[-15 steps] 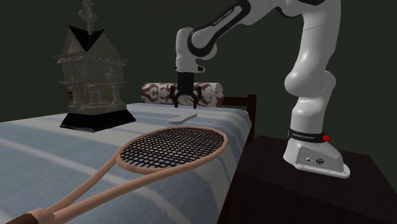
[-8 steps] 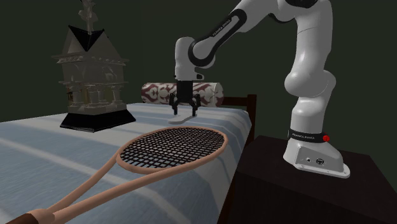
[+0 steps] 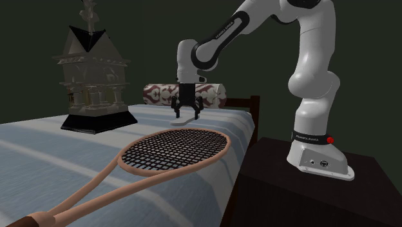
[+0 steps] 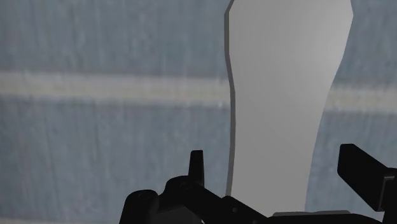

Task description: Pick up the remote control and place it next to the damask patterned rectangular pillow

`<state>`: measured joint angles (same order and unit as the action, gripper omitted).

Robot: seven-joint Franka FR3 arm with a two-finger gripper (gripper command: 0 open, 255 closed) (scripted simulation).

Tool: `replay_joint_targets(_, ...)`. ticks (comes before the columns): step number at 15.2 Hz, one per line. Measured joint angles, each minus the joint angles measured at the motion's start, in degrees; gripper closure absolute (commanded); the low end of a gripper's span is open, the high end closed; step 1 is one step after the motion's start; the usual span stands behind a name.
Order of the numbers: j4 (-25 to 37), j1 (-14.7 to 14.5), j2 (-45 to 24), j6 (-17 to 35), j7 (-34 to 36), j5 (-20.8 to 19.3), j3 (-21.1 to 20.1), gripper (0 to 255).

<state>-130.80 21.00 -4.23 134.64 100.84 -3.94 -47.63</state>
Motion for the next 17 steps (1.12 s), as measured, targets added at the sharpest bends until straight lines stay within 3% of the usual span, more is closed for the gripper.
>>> replay_joint_targets(10,0.01,0.00,0.01,0.00,0.01,0.01,-0.01,255)
replay_joint_targets(17,1.62,0.52,4.15,-4.35,-3.05,4.23,-0.28,255)
